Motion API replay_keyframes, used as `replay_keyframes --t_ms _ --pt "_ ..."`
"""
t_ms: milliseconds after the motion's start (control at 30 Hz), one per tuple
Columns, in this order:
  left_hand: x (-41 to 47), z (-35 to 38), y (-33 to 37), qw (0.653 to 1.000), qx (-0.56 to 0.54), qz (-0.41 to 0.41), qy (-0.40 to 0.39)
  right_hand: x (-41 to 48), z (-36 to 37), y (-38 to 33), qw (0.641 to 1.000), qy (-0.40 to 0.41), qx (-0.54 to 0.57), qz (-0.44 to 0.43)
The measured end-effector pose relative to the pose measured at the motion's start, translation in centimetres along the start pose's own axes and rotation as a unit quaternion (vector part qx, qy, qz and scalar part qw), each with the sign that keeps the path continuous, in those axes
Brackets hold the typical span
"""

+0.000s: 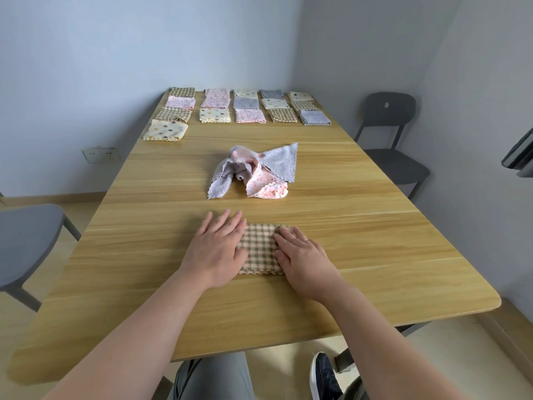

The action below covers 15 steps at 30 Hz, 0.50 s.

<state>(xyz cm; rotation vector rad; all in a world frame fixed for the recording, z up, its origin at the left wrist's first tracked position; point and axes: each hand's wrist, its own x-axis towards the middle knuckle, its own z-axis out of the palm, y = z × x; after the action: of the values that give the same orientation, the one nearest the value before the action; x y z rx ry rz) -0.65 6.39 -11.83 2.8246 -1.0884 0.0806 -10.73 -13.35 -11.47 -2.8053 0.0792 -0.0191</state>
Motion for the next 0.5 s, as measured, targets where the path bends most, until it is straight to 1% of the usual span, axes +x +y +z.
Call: replay_keyframes --t_ms 100,167,200,267,333,433,500 --pt "-0.1 0.2 0.1 0.997 0.003 0.065 0.031 -0.4 -0.3 0.1 0.997 0.064 0.037 0.013" --pt "0.0 0.5 0.2 0.994 0.003 0.108 0.016 -0.8 -0.2 0.3 0.993 0.108 0.052 0.019" --pt "0.0 0.6 0.4 0.993 -0.005 0.115 -0.003 -1.1 -0.1 0.3 0.992 0.115 0.050 0.017" --pt "0.2 0.6 0.4 0.993 -0.024 0.106 -0.041 -1.4 0.0 0.4 0.994 0.103 0.041 0.009" --pt "0.4 0.5 0.5 0.993 -0.029 0.098 -0.053 -1.6 -0.2 0.4 0.993 0.102 0.052 0.008" --pt "0.5 0.0 1.1 0.995 -0.057 0.066 -0.053 -1.7 -0.7 0.7 0.984 0.149 0.091 0.028" --pt "0.7 -0.4 1.7 0.994 -0.099 0.039 -0.022 -1.9 -0.8 1.0 0.980 0.166 0.099 0.048"
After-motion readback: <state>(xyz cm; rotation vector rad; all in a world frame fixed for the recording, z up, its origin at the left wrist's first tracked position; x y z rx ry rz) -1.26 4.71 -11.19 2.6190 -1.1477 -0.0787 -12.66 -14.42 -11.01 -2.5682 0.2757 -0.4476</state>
